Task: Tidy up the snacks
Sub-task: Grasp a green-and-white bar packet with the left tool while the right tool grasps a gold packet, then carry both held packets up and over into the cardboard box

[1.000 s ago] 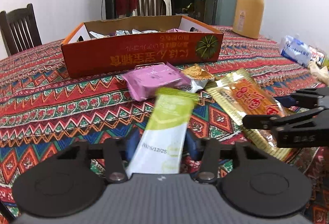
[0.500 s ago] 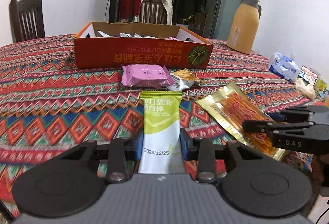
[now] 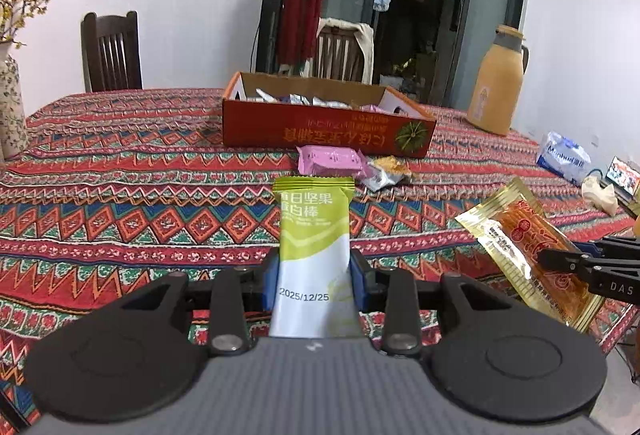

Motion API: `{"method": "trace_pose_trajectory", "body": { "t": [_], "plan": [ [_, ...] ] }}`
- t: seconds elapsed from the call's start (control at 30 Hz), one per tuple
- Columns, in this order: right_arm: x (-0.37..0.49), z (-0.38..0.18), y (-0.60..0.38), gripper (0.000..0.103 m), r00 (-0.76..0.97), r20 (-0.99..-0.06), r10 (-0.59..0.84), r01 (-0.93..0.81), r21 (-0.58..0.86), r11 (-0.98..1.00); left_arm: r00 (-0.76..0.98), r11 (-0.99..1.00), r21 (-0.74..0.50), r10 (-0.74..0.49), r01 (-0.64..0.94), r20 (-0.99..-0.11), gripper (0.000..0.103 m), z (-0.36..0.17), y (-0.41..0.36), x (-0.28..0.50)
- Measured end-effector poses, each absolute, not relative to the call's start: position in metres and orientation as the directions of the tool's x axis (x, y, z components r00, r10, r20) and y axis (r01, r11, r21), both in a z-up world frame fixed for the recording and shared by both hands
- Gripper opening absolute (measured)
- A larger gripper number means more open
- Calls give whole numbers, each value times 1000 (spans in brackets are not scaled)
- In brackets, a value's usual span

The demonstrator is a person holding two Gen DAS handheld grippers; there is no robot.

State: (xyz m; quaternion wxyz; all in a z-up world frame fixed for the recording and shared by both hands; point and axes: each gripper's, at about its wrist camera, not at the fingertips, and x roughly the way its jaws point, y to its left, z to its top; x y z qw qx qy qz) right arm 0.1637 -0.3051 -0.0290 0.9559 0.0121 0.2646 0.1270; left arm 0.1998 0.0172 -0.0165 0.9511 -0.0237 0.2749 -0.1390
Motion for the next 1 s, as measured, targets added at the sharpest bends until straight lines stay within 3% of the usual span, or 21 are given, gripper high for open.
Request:
{"method": "trace_pose_trajectory", "body": {
  "t": [0.57, 0.8, 1.0],
  "plan": [
    [172, -3, -294, 24, 863, -429, 265, -261, 71, 963, 849, 957, -135, -292, 258, -440, 36, 5, 21, 196],
    [225, 21, -291, 24, 885, -385, 263, -269, 39, 962, 877, 954, -130, -300, 271, -374, 36, 20, 17, 238],
    [285, 40, -286, 24, 889, -375, 263, -272, 30, 962, 874, 951, -134, -308, 277, -376, 36, 35, 11, 305]
  ]
}}
